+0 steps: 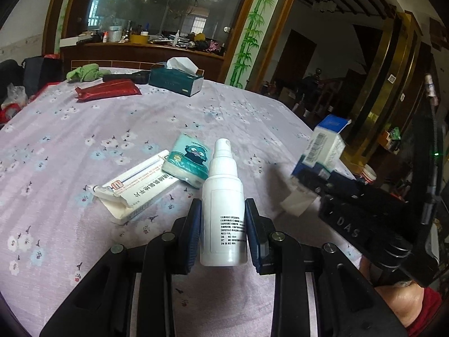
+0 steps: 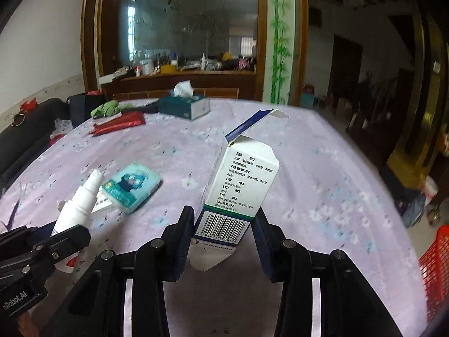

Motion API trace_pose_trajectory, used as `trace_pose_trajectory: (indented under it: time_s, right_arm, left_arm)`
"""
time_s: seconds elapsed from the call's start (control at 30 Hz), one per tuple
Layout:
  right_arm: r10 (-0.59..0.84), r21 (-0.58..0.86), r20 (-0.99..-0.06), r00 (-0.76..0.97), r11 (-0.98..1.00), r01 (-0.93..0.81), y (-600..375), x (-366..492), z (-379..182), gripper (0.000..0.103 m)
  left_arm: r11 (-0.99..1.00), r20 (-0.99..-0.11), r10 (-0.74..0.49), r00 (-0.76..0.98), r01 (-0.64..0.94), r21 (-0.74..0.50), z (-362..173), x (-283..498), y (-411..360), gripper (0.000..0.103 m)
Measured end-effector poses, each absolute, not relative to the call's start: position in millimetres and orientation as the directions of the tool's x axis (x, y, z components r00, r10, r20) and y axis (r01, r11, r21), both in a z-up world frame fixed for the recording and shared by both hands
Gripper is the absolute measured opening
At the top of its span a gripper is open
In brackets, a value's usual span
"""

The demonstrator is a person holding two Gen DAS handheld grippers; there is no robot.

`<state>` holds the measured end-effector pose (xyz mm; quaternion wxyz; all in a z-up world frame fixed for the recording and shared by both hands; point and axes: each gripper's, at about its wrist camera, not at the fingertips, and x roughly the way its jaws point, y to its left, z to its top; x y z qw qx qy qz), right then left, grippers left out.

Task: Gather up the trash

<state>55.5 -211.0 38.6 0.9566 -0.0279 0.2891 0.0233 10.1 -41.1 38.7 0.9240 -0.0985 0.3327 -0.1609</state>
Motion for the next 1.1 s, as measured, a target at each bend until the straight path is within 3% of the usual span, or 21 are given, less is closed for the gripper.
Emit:
trace_pose_trajectory:
  time_s: [0.2,1.1]
  right_arm:
    - [-0.073,-0.142,-0.507,0.859,0.990,0.001,-210.9,48.9,40.1,0.044]
    - [-0.098,-0.196,-0.488,0.868,0.981,0.001,-205.4,39.5,41.2,0.044]
  left_arm:
    - [0.939,-0.576,-0.337,0.744,0.224,-0.260,40.9,8.3,-42.7,0.028]
    - [0.942,-0.584,-0.329,0.742,0.217,-0.255,41.7,8.4,-43.6,0.028]
